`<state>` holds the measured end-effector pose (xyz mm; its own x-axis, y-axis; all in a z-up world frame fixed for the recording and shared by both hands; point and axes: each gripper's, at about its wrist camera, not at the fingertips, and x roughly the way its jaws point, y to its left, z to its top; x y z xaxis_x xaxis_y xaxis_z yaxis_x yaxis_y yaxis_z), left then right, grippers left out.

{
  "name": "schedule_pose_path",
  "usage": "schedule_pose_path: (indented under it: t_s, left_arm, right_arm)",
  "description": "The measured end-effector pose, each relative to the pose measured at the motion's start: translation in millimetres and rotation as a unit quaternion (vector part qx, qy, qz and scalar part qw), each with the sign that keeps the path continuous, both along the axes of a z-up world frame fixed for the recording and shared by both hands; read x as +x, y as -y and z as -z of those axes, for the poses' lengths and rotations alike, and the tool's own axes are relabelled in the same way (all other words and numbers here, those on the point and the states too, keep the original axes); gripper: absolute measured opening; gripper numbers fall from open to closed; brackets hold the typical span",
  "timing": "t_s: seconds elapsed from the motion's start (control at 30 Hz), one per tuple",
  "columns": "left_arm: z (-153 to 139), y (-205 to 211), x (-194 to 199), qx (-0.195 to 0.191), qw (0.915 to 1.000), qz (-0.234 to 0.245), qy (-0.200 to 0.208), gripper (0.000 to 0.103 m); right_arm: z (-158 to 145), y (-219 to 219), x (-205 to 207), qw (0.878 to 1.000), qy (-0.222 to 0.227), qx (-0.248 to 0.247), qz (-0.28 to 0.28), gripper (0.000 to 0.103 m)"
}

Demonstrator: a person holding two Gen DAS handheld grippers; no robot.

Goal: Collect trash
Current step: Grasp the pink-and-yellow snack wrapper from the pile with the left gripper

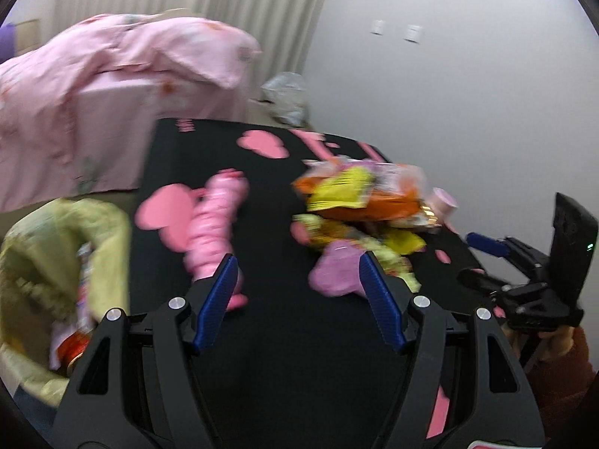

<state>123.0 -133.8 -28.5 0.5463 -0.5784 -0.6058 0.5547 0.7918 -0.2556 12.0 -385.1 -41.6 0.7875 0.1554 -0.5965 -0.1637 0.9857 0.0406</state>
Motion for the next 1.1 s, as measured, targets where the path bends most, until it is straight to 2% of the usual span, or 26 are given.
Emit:
schedule_pose_path:
  t_s: [0.17,0.27,0.33,0.43,0.5,0.63,0.7,0.83,1.0,1.1]
  left_arm:
    - [-19.7,47.4,25.0,-0.022,0.9985,0.048,0.013,0.064]
    - [-35.5,83.4,54.4,-0.01,0.9958,0.087,0.027,0.064]
    - [-31.9,112.7,80.4,0.028,0.9942,0.103,0.01,0.064]
    - [-9.9,139.2,113.2,0.069,0.9912,0.101,-0.051,0.062]
    - [8.7,145.3,122.3,0.095,0.9869,0.097,-0.087,0.033]
    - [14.1,125.8,103.8,0.077,0.9904,0.09,-0.071,0.025]
    - [11.1,109.2,85.7,0.073,0.993,0.07,-0.06,0.014]
    - [-2.7,79.1,53.3,0.053,0.997,0.041,-0.038,0.013]
    - [-14.8,37.9,32.4,0.024,0.9987,-0.001,-0.045,0.013]
    - [-18.9,21.2,25.8,0.02,0.9989,-0.016,-0.04,0.013]
  right_arm:
    - [7.7,15.3,-9.9,0.999,-0.01,-0.006,0.036,0.073]
    - [12.6,19.8,-11.6,0.999,-0.015,-0.013,0.051,0.073]
    - [15.0,20.6,-11.5,0.997,-0.018,-0.022,0.067,0.073]
    - [15.3,24.1,-14.4,0.997,-0.017,-0.018,0.072,0.073]
    - [12.3,27.4,-13.3,0.997,-0.016,-0.015,0.077,0.073]
    - [2.9,38.1,-15.4,0.997,0.001,0.012,0.076,0.073]
    - [0.2,41.2,-10.6,0.997,0.003,0.02,0.078,0.073]
    - [-5.7,36.6,0.4,0.997,0.01,0.024,0.074,0.073]
    - [-13.3,22.5,7.5,0.998,0.018,0.023,0.059,0.073]
    - [-17.6,12.5,11.3,0.998,0.021,0.019,0.048,0.073]
